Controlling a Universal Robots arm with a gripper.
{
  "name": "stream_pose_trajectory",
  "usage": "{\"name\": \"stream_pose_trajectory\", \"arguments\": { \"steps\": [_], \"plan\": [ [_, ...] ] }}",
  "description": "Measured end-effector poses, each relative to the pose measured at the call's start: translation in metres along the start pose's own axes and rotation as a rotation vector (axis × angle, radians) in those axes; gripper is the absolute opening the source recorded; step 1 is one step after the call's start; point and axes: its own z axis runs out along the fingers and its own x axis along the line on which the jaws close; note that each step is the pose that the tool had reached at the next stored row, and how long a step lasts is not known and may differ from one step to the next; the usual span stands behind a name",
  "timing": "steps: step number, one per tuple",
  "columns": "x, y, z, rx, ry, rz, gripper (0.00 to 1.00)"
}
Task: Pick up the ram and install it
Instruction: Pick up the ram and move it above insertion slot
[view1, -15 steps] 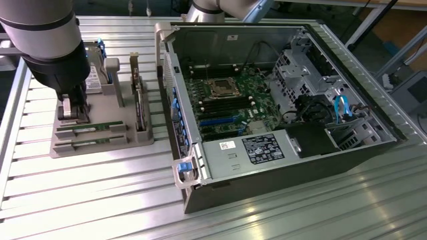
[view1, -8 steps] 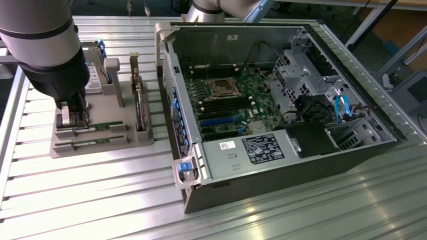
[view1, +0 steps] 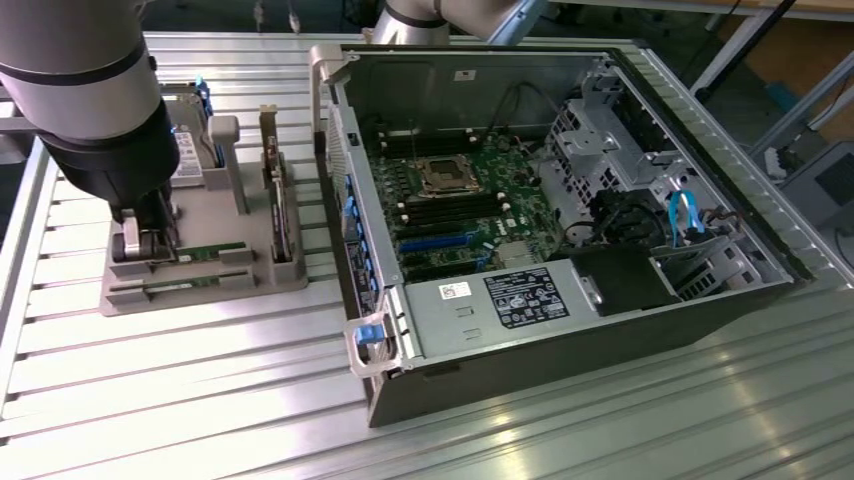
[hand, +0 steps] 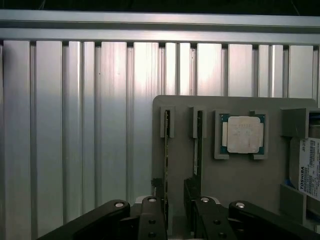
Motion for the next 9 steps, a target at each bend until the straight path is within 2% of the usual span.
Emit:
{"name": "stream_pose_trajectory", "arguments": {
  "steps": [9],
  "plan": [
    [0.0,-0.0006,0.0141,-0.0001,0.0001,0.0,0.3]
  ]
}}
